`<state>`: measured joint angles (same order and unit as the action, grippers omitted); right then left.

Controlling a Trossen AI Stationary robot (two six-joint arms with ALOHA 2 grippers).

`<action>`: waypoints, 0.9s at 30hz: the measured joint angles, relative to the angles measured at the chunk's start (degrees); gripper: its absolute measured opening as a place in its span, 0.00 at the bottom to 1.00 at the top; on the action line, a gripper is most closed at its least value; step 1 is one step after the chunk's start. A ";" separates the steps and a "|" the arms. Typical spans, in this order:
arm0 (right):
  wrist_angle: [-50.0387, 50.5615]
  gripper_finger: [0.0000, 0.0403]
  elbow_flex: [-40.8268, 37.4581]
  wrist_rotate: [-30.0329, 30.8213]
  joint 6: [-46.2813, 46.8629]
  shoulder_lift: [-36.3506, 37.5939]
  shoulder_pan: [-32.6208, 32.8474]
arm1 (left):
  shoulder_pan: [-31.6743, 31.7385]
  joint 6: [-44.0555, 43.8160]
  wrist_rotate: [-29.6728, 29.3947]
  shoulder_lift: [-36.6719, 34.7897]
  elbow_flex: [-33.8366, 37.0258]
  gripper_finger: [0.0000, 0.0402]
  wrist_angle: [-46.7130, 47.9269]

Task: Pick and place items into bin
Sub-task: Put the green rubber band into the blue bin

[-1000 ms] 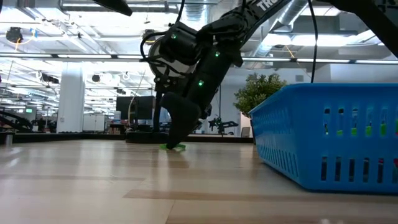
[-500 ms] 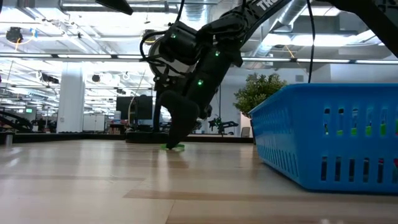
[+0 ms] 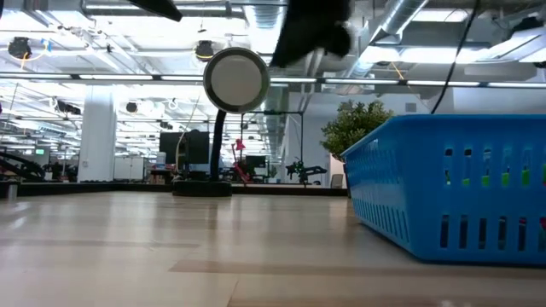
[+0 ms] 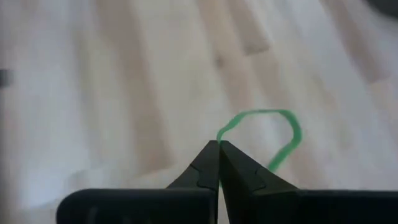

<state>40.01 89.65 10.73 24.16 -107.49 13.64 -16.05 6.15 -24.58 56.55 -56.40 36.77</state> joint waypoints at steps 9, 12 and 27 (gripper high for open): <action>8.29 0.00 -0.36 2.85 24.14 2.93 15.07 | 0.00 0.13 0.00 0.02 0.02 0.19 -0.33; 9.75 0.00 -1.03 -0.47 29.63 -0.27 17.76 | 0.00 0.13 0.02 0.02 0.02 0.19 -0.58; 10.52 0.05 -0.70 -11.05 34.33 -5.35 21.22 | 0.04 0.38 0.01 0.04 0.02 0.19 -1.78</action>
<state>50.53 88.95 -0.32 58.49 -112.84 34.86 -16.01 6.53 -24.57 56.60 -56.38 34.99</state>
